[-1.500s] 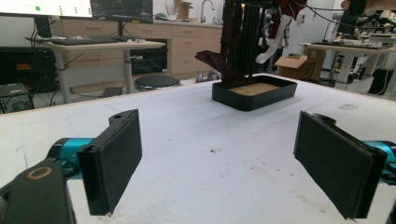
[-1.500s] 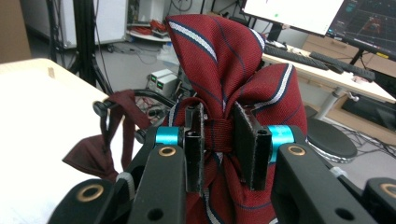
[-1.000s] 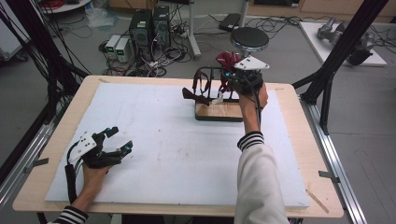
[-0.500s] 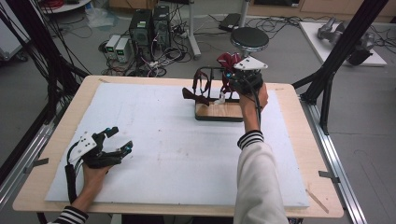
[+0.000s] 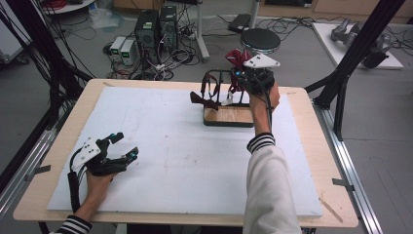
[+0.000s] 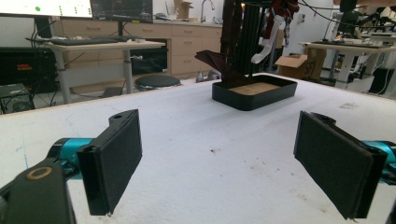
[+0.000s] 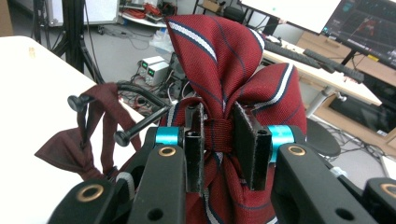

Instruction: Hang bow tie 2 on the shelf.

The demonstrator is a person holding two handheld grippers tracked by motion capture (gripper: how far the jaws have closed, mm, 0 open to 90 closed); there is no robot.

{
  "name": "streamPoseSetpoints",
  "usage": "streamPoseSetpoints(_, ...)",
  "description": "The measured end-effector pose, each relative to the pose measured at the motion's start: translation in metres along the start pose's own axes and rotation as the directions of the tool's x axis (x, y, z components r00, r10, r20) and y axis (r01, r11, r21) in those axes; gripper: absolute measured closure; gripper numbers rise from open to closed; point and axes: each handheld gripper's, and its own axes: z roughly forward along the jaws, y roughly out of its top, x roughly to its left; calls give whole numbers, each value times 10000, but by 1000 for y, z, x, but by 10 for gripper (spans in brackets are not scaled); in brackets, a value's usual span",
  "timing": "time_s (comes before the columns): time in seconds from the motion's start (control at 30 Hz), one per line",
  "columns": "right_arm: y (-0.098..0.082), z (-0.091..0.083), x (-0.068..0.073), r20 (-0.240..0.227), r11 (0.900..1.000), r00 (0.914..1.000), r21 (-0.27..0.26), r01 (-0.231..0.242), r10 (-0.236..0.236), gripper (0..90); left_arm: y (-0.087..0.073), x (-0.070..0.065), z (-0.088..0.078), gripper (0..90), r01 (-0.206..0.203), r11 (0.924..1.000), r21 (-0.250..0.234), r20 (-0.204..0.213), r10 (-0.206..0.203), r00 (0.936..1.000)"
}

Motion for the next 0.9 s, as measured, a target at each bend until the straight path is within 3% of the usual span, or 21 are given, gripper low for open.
streamPoseSetpoints(0.57,9,-5,-8,268,9993,9995,-320,-175,184,743,0,0,0,155,-9,10000,7,-7,9,10000)
streamPoseSetpoints(0.83,9,2,-12,292,9998,9994,-8,-185,185,743,0,0,0,155,-5,10000,4,3,5,10000)
streamPoseSetpoints(0.9,11,2,-13,483,9999,9988,-113,-62,67,743,0,0,0,155,6,10000,3,1,-6,10000)
